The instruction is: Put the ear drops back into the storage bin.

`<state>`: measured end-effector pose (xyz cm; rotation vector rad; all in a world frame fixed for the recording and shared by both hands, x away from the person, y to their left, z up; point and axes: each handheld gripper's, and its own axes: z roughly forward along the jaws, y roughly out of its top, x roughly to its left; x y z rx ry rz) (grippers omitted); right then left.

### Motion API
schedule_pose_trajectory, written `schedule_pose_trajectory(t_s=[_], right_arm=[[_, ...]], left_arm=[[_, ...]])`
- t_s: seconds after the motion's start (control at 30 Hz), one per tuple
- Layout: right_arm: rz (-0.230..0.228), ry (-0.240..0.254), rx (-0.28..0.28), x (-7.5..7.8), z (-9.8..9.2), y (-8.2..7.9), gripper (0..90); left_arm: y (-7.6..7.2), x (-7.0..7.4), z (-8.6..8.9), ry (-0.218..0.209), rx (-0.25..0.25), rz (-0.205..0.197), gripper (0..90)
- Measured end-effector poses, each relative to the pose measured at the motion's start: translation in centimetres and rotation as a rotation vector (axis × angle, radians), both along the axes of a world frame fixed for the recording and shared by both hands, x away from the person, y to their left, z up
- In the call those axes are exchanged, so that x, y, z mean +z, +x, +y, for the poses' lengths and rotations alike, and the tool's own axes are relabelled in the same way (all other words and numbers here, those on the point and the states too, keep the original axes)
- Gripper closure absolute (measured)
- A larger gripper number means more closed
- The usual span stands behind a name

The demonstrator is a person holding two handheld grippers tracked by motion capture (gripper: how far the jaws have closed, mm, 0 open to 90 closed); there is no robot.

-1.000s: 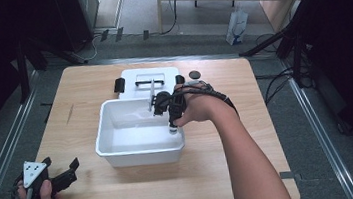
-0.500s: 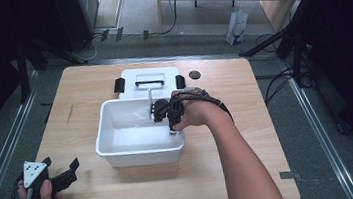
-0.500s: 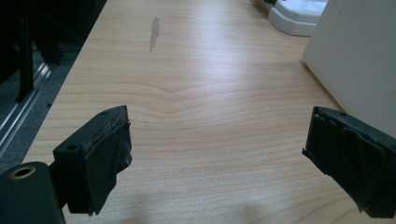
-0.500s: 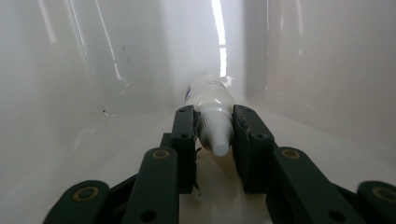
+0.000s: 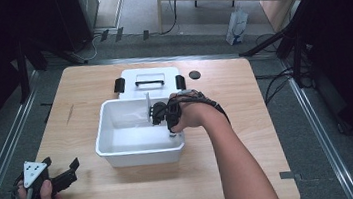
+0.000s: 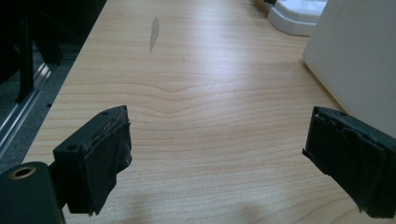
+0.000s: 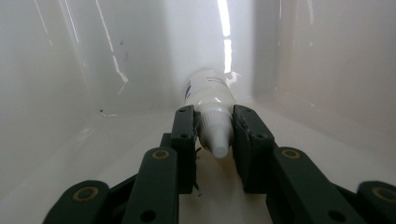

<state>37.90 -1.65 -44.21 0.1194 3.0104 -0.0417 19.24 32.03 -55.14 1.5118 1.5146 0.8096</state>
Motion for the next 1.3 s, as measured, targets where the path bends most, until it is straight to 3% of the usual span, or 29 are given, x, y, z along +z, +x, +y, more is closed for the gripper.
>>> schedule_pose_trajectory(t_s=[0.43, 0.57, 0.7, 0.93, 0.97, 1.0, 1.03, 1.07, 1.3], right_arm=[[0.020, -0.006, -0.016, 0.0, 0.1, 0.2, 70.3], [0.000, 0.005, -0.015, 0.2, -0.1, 0.1, 61.1], [-0.033, 0.052, -0.027, 1.4, -0.4, 0.0, 54.4], [-0.038, 0.179, -0.125, 4.7, -1.3, 0.1, 50.4], [-0.036, 0.213, -0.155, 5.7, -1.5, 0.1, 41.5], [-0.036, 0.213, -0.155, 5.7, -1.5, 0.1, 41.5], [-0.071, 0.237, -0.156, 6.7, -1.8, -0.2, 34.2], [-0.071, 0.237, -0.156, 6.7, -1.8, -0.2, 34.2], [-0.157, 0.287, -0.260, 8.7, -3.8, -1.0, 0.0]], left_arm=[[0.0, 0.0, 0.0, -0.002, -0.001, -0.002, 7.9], [0.0, 0.0, 0.0, -0.003, -0.001, -0.003, 7.9], [0.0, 0.0, 0.0, 0.000, -0.001, -0.004, 7.9], [0.0, 0.0, 0.0, 0.002, 0.000, 0.001, 7.9], [0.0, 0.0, 0.0, 0.002, -0.001, 0.000, 7.9], [0.0, 0.0, 0.0, 0.001, 0.000, -0.001, 7.9], [0.0, 0.0, 0.0, 0.002, 0.000, -0.001, 7.8], [0.0, 0.0, 0.0, 0.001, 0.000, -0.001, 7.8], [0.0, 0.0, 0.0, 0.003, 0.000, 0.002, 7.9]])
